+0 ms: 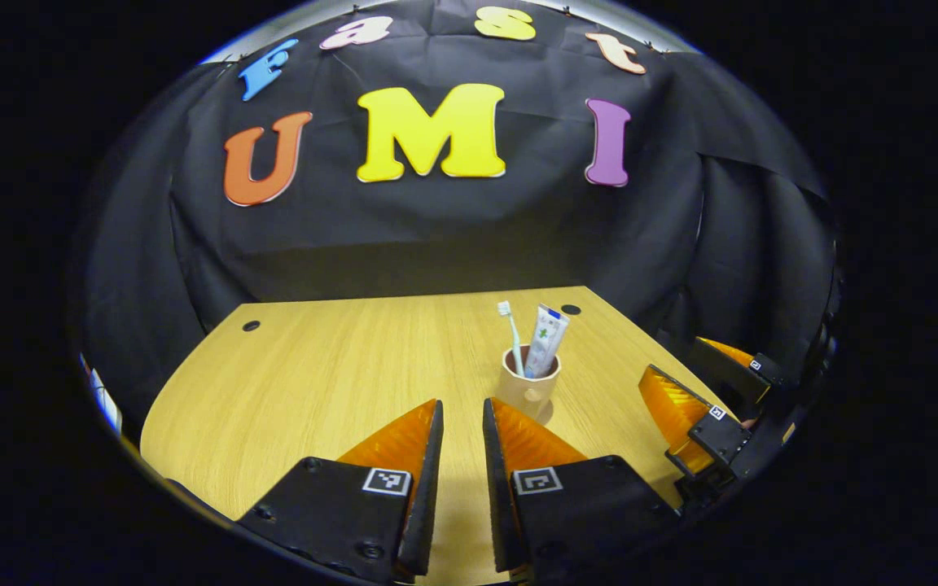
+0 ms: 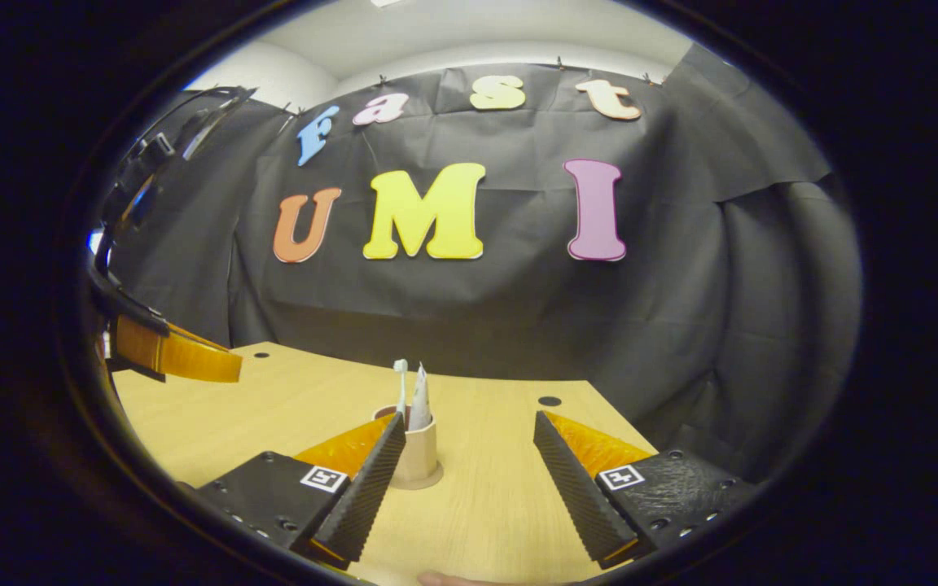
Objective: Put the toothbrush and toothpaste on the desktop into the cup, then pick up the cup and place it on the coaster on the desktop.
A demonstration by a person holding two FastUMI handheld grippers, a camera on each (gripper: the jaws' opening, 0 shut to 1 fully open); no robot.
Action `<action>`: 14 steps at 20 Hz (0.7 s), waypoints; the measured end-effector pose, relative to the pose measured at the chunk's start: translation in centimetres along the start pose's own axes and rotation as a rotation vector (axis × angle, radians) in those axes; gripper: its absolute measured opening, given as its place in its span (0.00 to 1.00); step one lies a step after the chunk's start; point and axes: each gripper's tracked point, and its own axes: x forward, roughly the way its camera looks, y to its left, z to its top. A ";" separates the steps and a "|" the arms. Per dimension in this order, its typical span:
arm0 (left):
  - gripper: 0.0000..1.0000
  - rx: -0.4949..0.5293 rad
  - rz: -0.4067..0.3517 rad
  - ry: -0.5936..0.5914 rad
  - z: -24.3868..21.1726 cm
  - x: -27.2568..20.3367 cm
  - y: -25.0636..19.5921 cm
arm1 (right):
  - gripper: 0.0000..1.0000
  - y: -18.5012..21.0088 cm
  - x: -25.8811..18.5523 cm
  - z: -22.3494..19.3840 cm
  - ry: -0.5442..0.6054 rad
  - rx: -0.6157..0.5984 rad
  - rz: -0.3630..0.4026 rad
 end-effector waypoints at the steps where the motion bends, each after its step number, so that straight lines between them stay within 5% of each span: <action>1: 0.33 0.008 0.017 -0.022 0.0 -0.5 0.7 | 0.96 0.7 -0.2 0.1 -0.004 -0.011 0.012; 7: 0.30 0.070 0.124 -0.190 -0.5 -2.2 3.7 | 0.94 3.9 -1.0 0.9 -0.044 -0.050 0.052; 9: 0.49 0.057 0.110 -0.219 -1.5 -1.7 3.5 | 0.94 4.4 -1.1 1.0 -0.042 -0.038 0.050; 10: 0.50 0.049 0.111 -0.219 -2.3 -1.3 3.7 | 0.95 4.7 -1.1 1.0 -0.040 -0.033 0.050; 13: 0.95 0.032 0.138 -0.183 -4.7 0.0 4.7 | 0.95 5.8 -1.2 0.9 -0.048 -0.014 0.078; 14: 0.99 0.024 0.153 -0.169 -5.0 0.2 5.2 | 0.95 5.9 -1.0 0.8 -0.047 -0.015 0.079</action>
